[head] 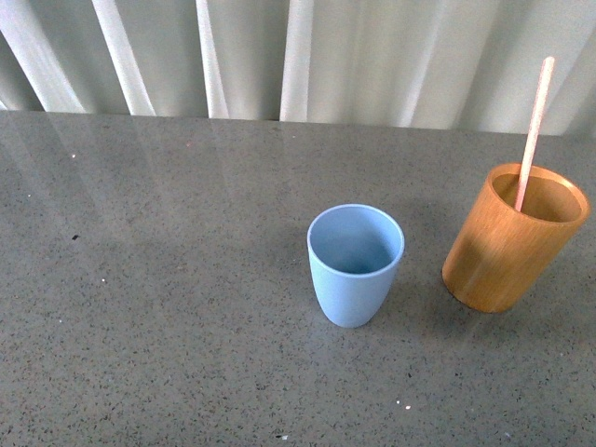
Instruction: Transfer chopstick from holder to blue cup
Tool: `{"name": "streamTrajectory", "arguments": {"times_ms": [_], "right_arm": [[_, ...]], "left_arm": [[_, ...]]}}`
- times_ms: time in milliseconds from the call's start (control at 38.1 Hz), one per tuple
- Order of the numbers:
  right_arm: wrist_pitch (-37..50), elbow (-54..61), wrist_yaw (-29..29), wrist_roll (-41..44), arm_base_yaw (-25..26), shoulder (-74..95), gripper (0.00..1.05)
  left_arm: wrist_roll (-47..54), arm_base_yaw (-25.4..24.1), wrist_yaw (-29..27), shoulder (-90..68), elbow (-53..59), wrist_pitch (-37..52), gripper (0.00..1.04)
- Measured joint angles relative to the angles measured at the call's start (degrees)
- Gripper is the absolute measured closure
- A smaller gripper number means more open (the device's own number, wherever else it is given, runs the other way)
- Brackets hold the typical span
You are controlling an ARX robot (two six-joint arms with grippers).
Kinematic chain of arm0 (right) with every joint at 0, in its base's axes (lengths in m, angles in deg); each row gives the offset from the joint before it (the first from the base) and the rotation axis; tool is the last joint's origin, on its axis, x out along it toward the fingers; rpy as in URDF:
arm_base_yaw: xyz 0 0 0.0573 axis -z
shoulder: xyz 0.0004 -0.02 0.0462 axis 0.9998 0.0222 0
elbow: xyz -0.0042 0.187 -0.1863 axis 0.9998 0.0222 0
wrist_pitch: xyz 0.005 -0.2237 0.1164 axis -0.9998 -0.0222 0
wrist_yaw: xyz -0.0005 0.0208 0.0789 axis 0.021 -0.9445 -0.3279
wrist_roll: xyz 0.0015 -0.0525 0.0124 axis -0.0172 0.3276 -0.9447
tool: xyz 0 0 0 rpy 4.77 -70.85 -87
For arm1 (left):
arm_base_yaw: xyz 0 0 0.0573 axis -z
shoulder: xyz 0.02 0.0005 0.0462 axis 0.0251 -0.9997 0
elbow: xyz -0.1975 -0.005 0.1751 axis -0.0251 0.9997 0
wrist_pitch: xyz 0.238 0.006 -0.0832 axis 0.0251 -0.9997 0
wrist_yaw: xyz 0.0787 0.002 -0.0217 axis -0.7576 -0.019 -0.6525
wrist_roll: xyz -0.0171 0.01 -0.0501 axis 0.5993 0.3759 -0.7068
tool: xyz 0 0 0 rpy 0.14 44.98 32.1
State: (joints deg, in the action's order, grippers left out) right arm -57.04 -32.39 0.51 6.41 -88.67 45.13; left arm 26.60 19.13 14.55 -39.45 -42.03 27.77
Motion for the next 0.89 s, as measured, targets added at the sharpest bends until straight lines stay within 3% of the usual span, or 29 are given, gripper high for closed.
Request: {"name": "streamTrajectory", "arguments": {"times_ms": [105, 315, 526, 788, 893], "right_arm": [[0.0, 0.0, 0.02, -0.02, 0.0, 0.0, 0.1], [0.0, 0.0, 0.0, 0.0, 0.0, 0.0, 0.1], [0.0, 0.0, 0.02, -0.02, 0.0, 0.0, 0.1], [0.0, 0.0, 0.02, 0.0, 0.0, 0.0, 0.1], [0.0, 0.0, 0.0, 0.0, 0.0, 0.0, 0.1]], "left_arm": [[-2.14, -3.04, -9.75, 7.93, 12.22, 18.58, 0.07], [-3.1, -3.34, -9.51, 9.09, 14.73, 20.74, 0.08], [-3.43, -6.05, -4.2, 13.79, 24.0, 29.14, 0.4], [-3.93, -10.78, 0.24, 24.41, 36.72, 30.62, 0.97], [-4.13, -11.85, 1.01, 27.63, 39.28, 30.34, 1.01]]}}
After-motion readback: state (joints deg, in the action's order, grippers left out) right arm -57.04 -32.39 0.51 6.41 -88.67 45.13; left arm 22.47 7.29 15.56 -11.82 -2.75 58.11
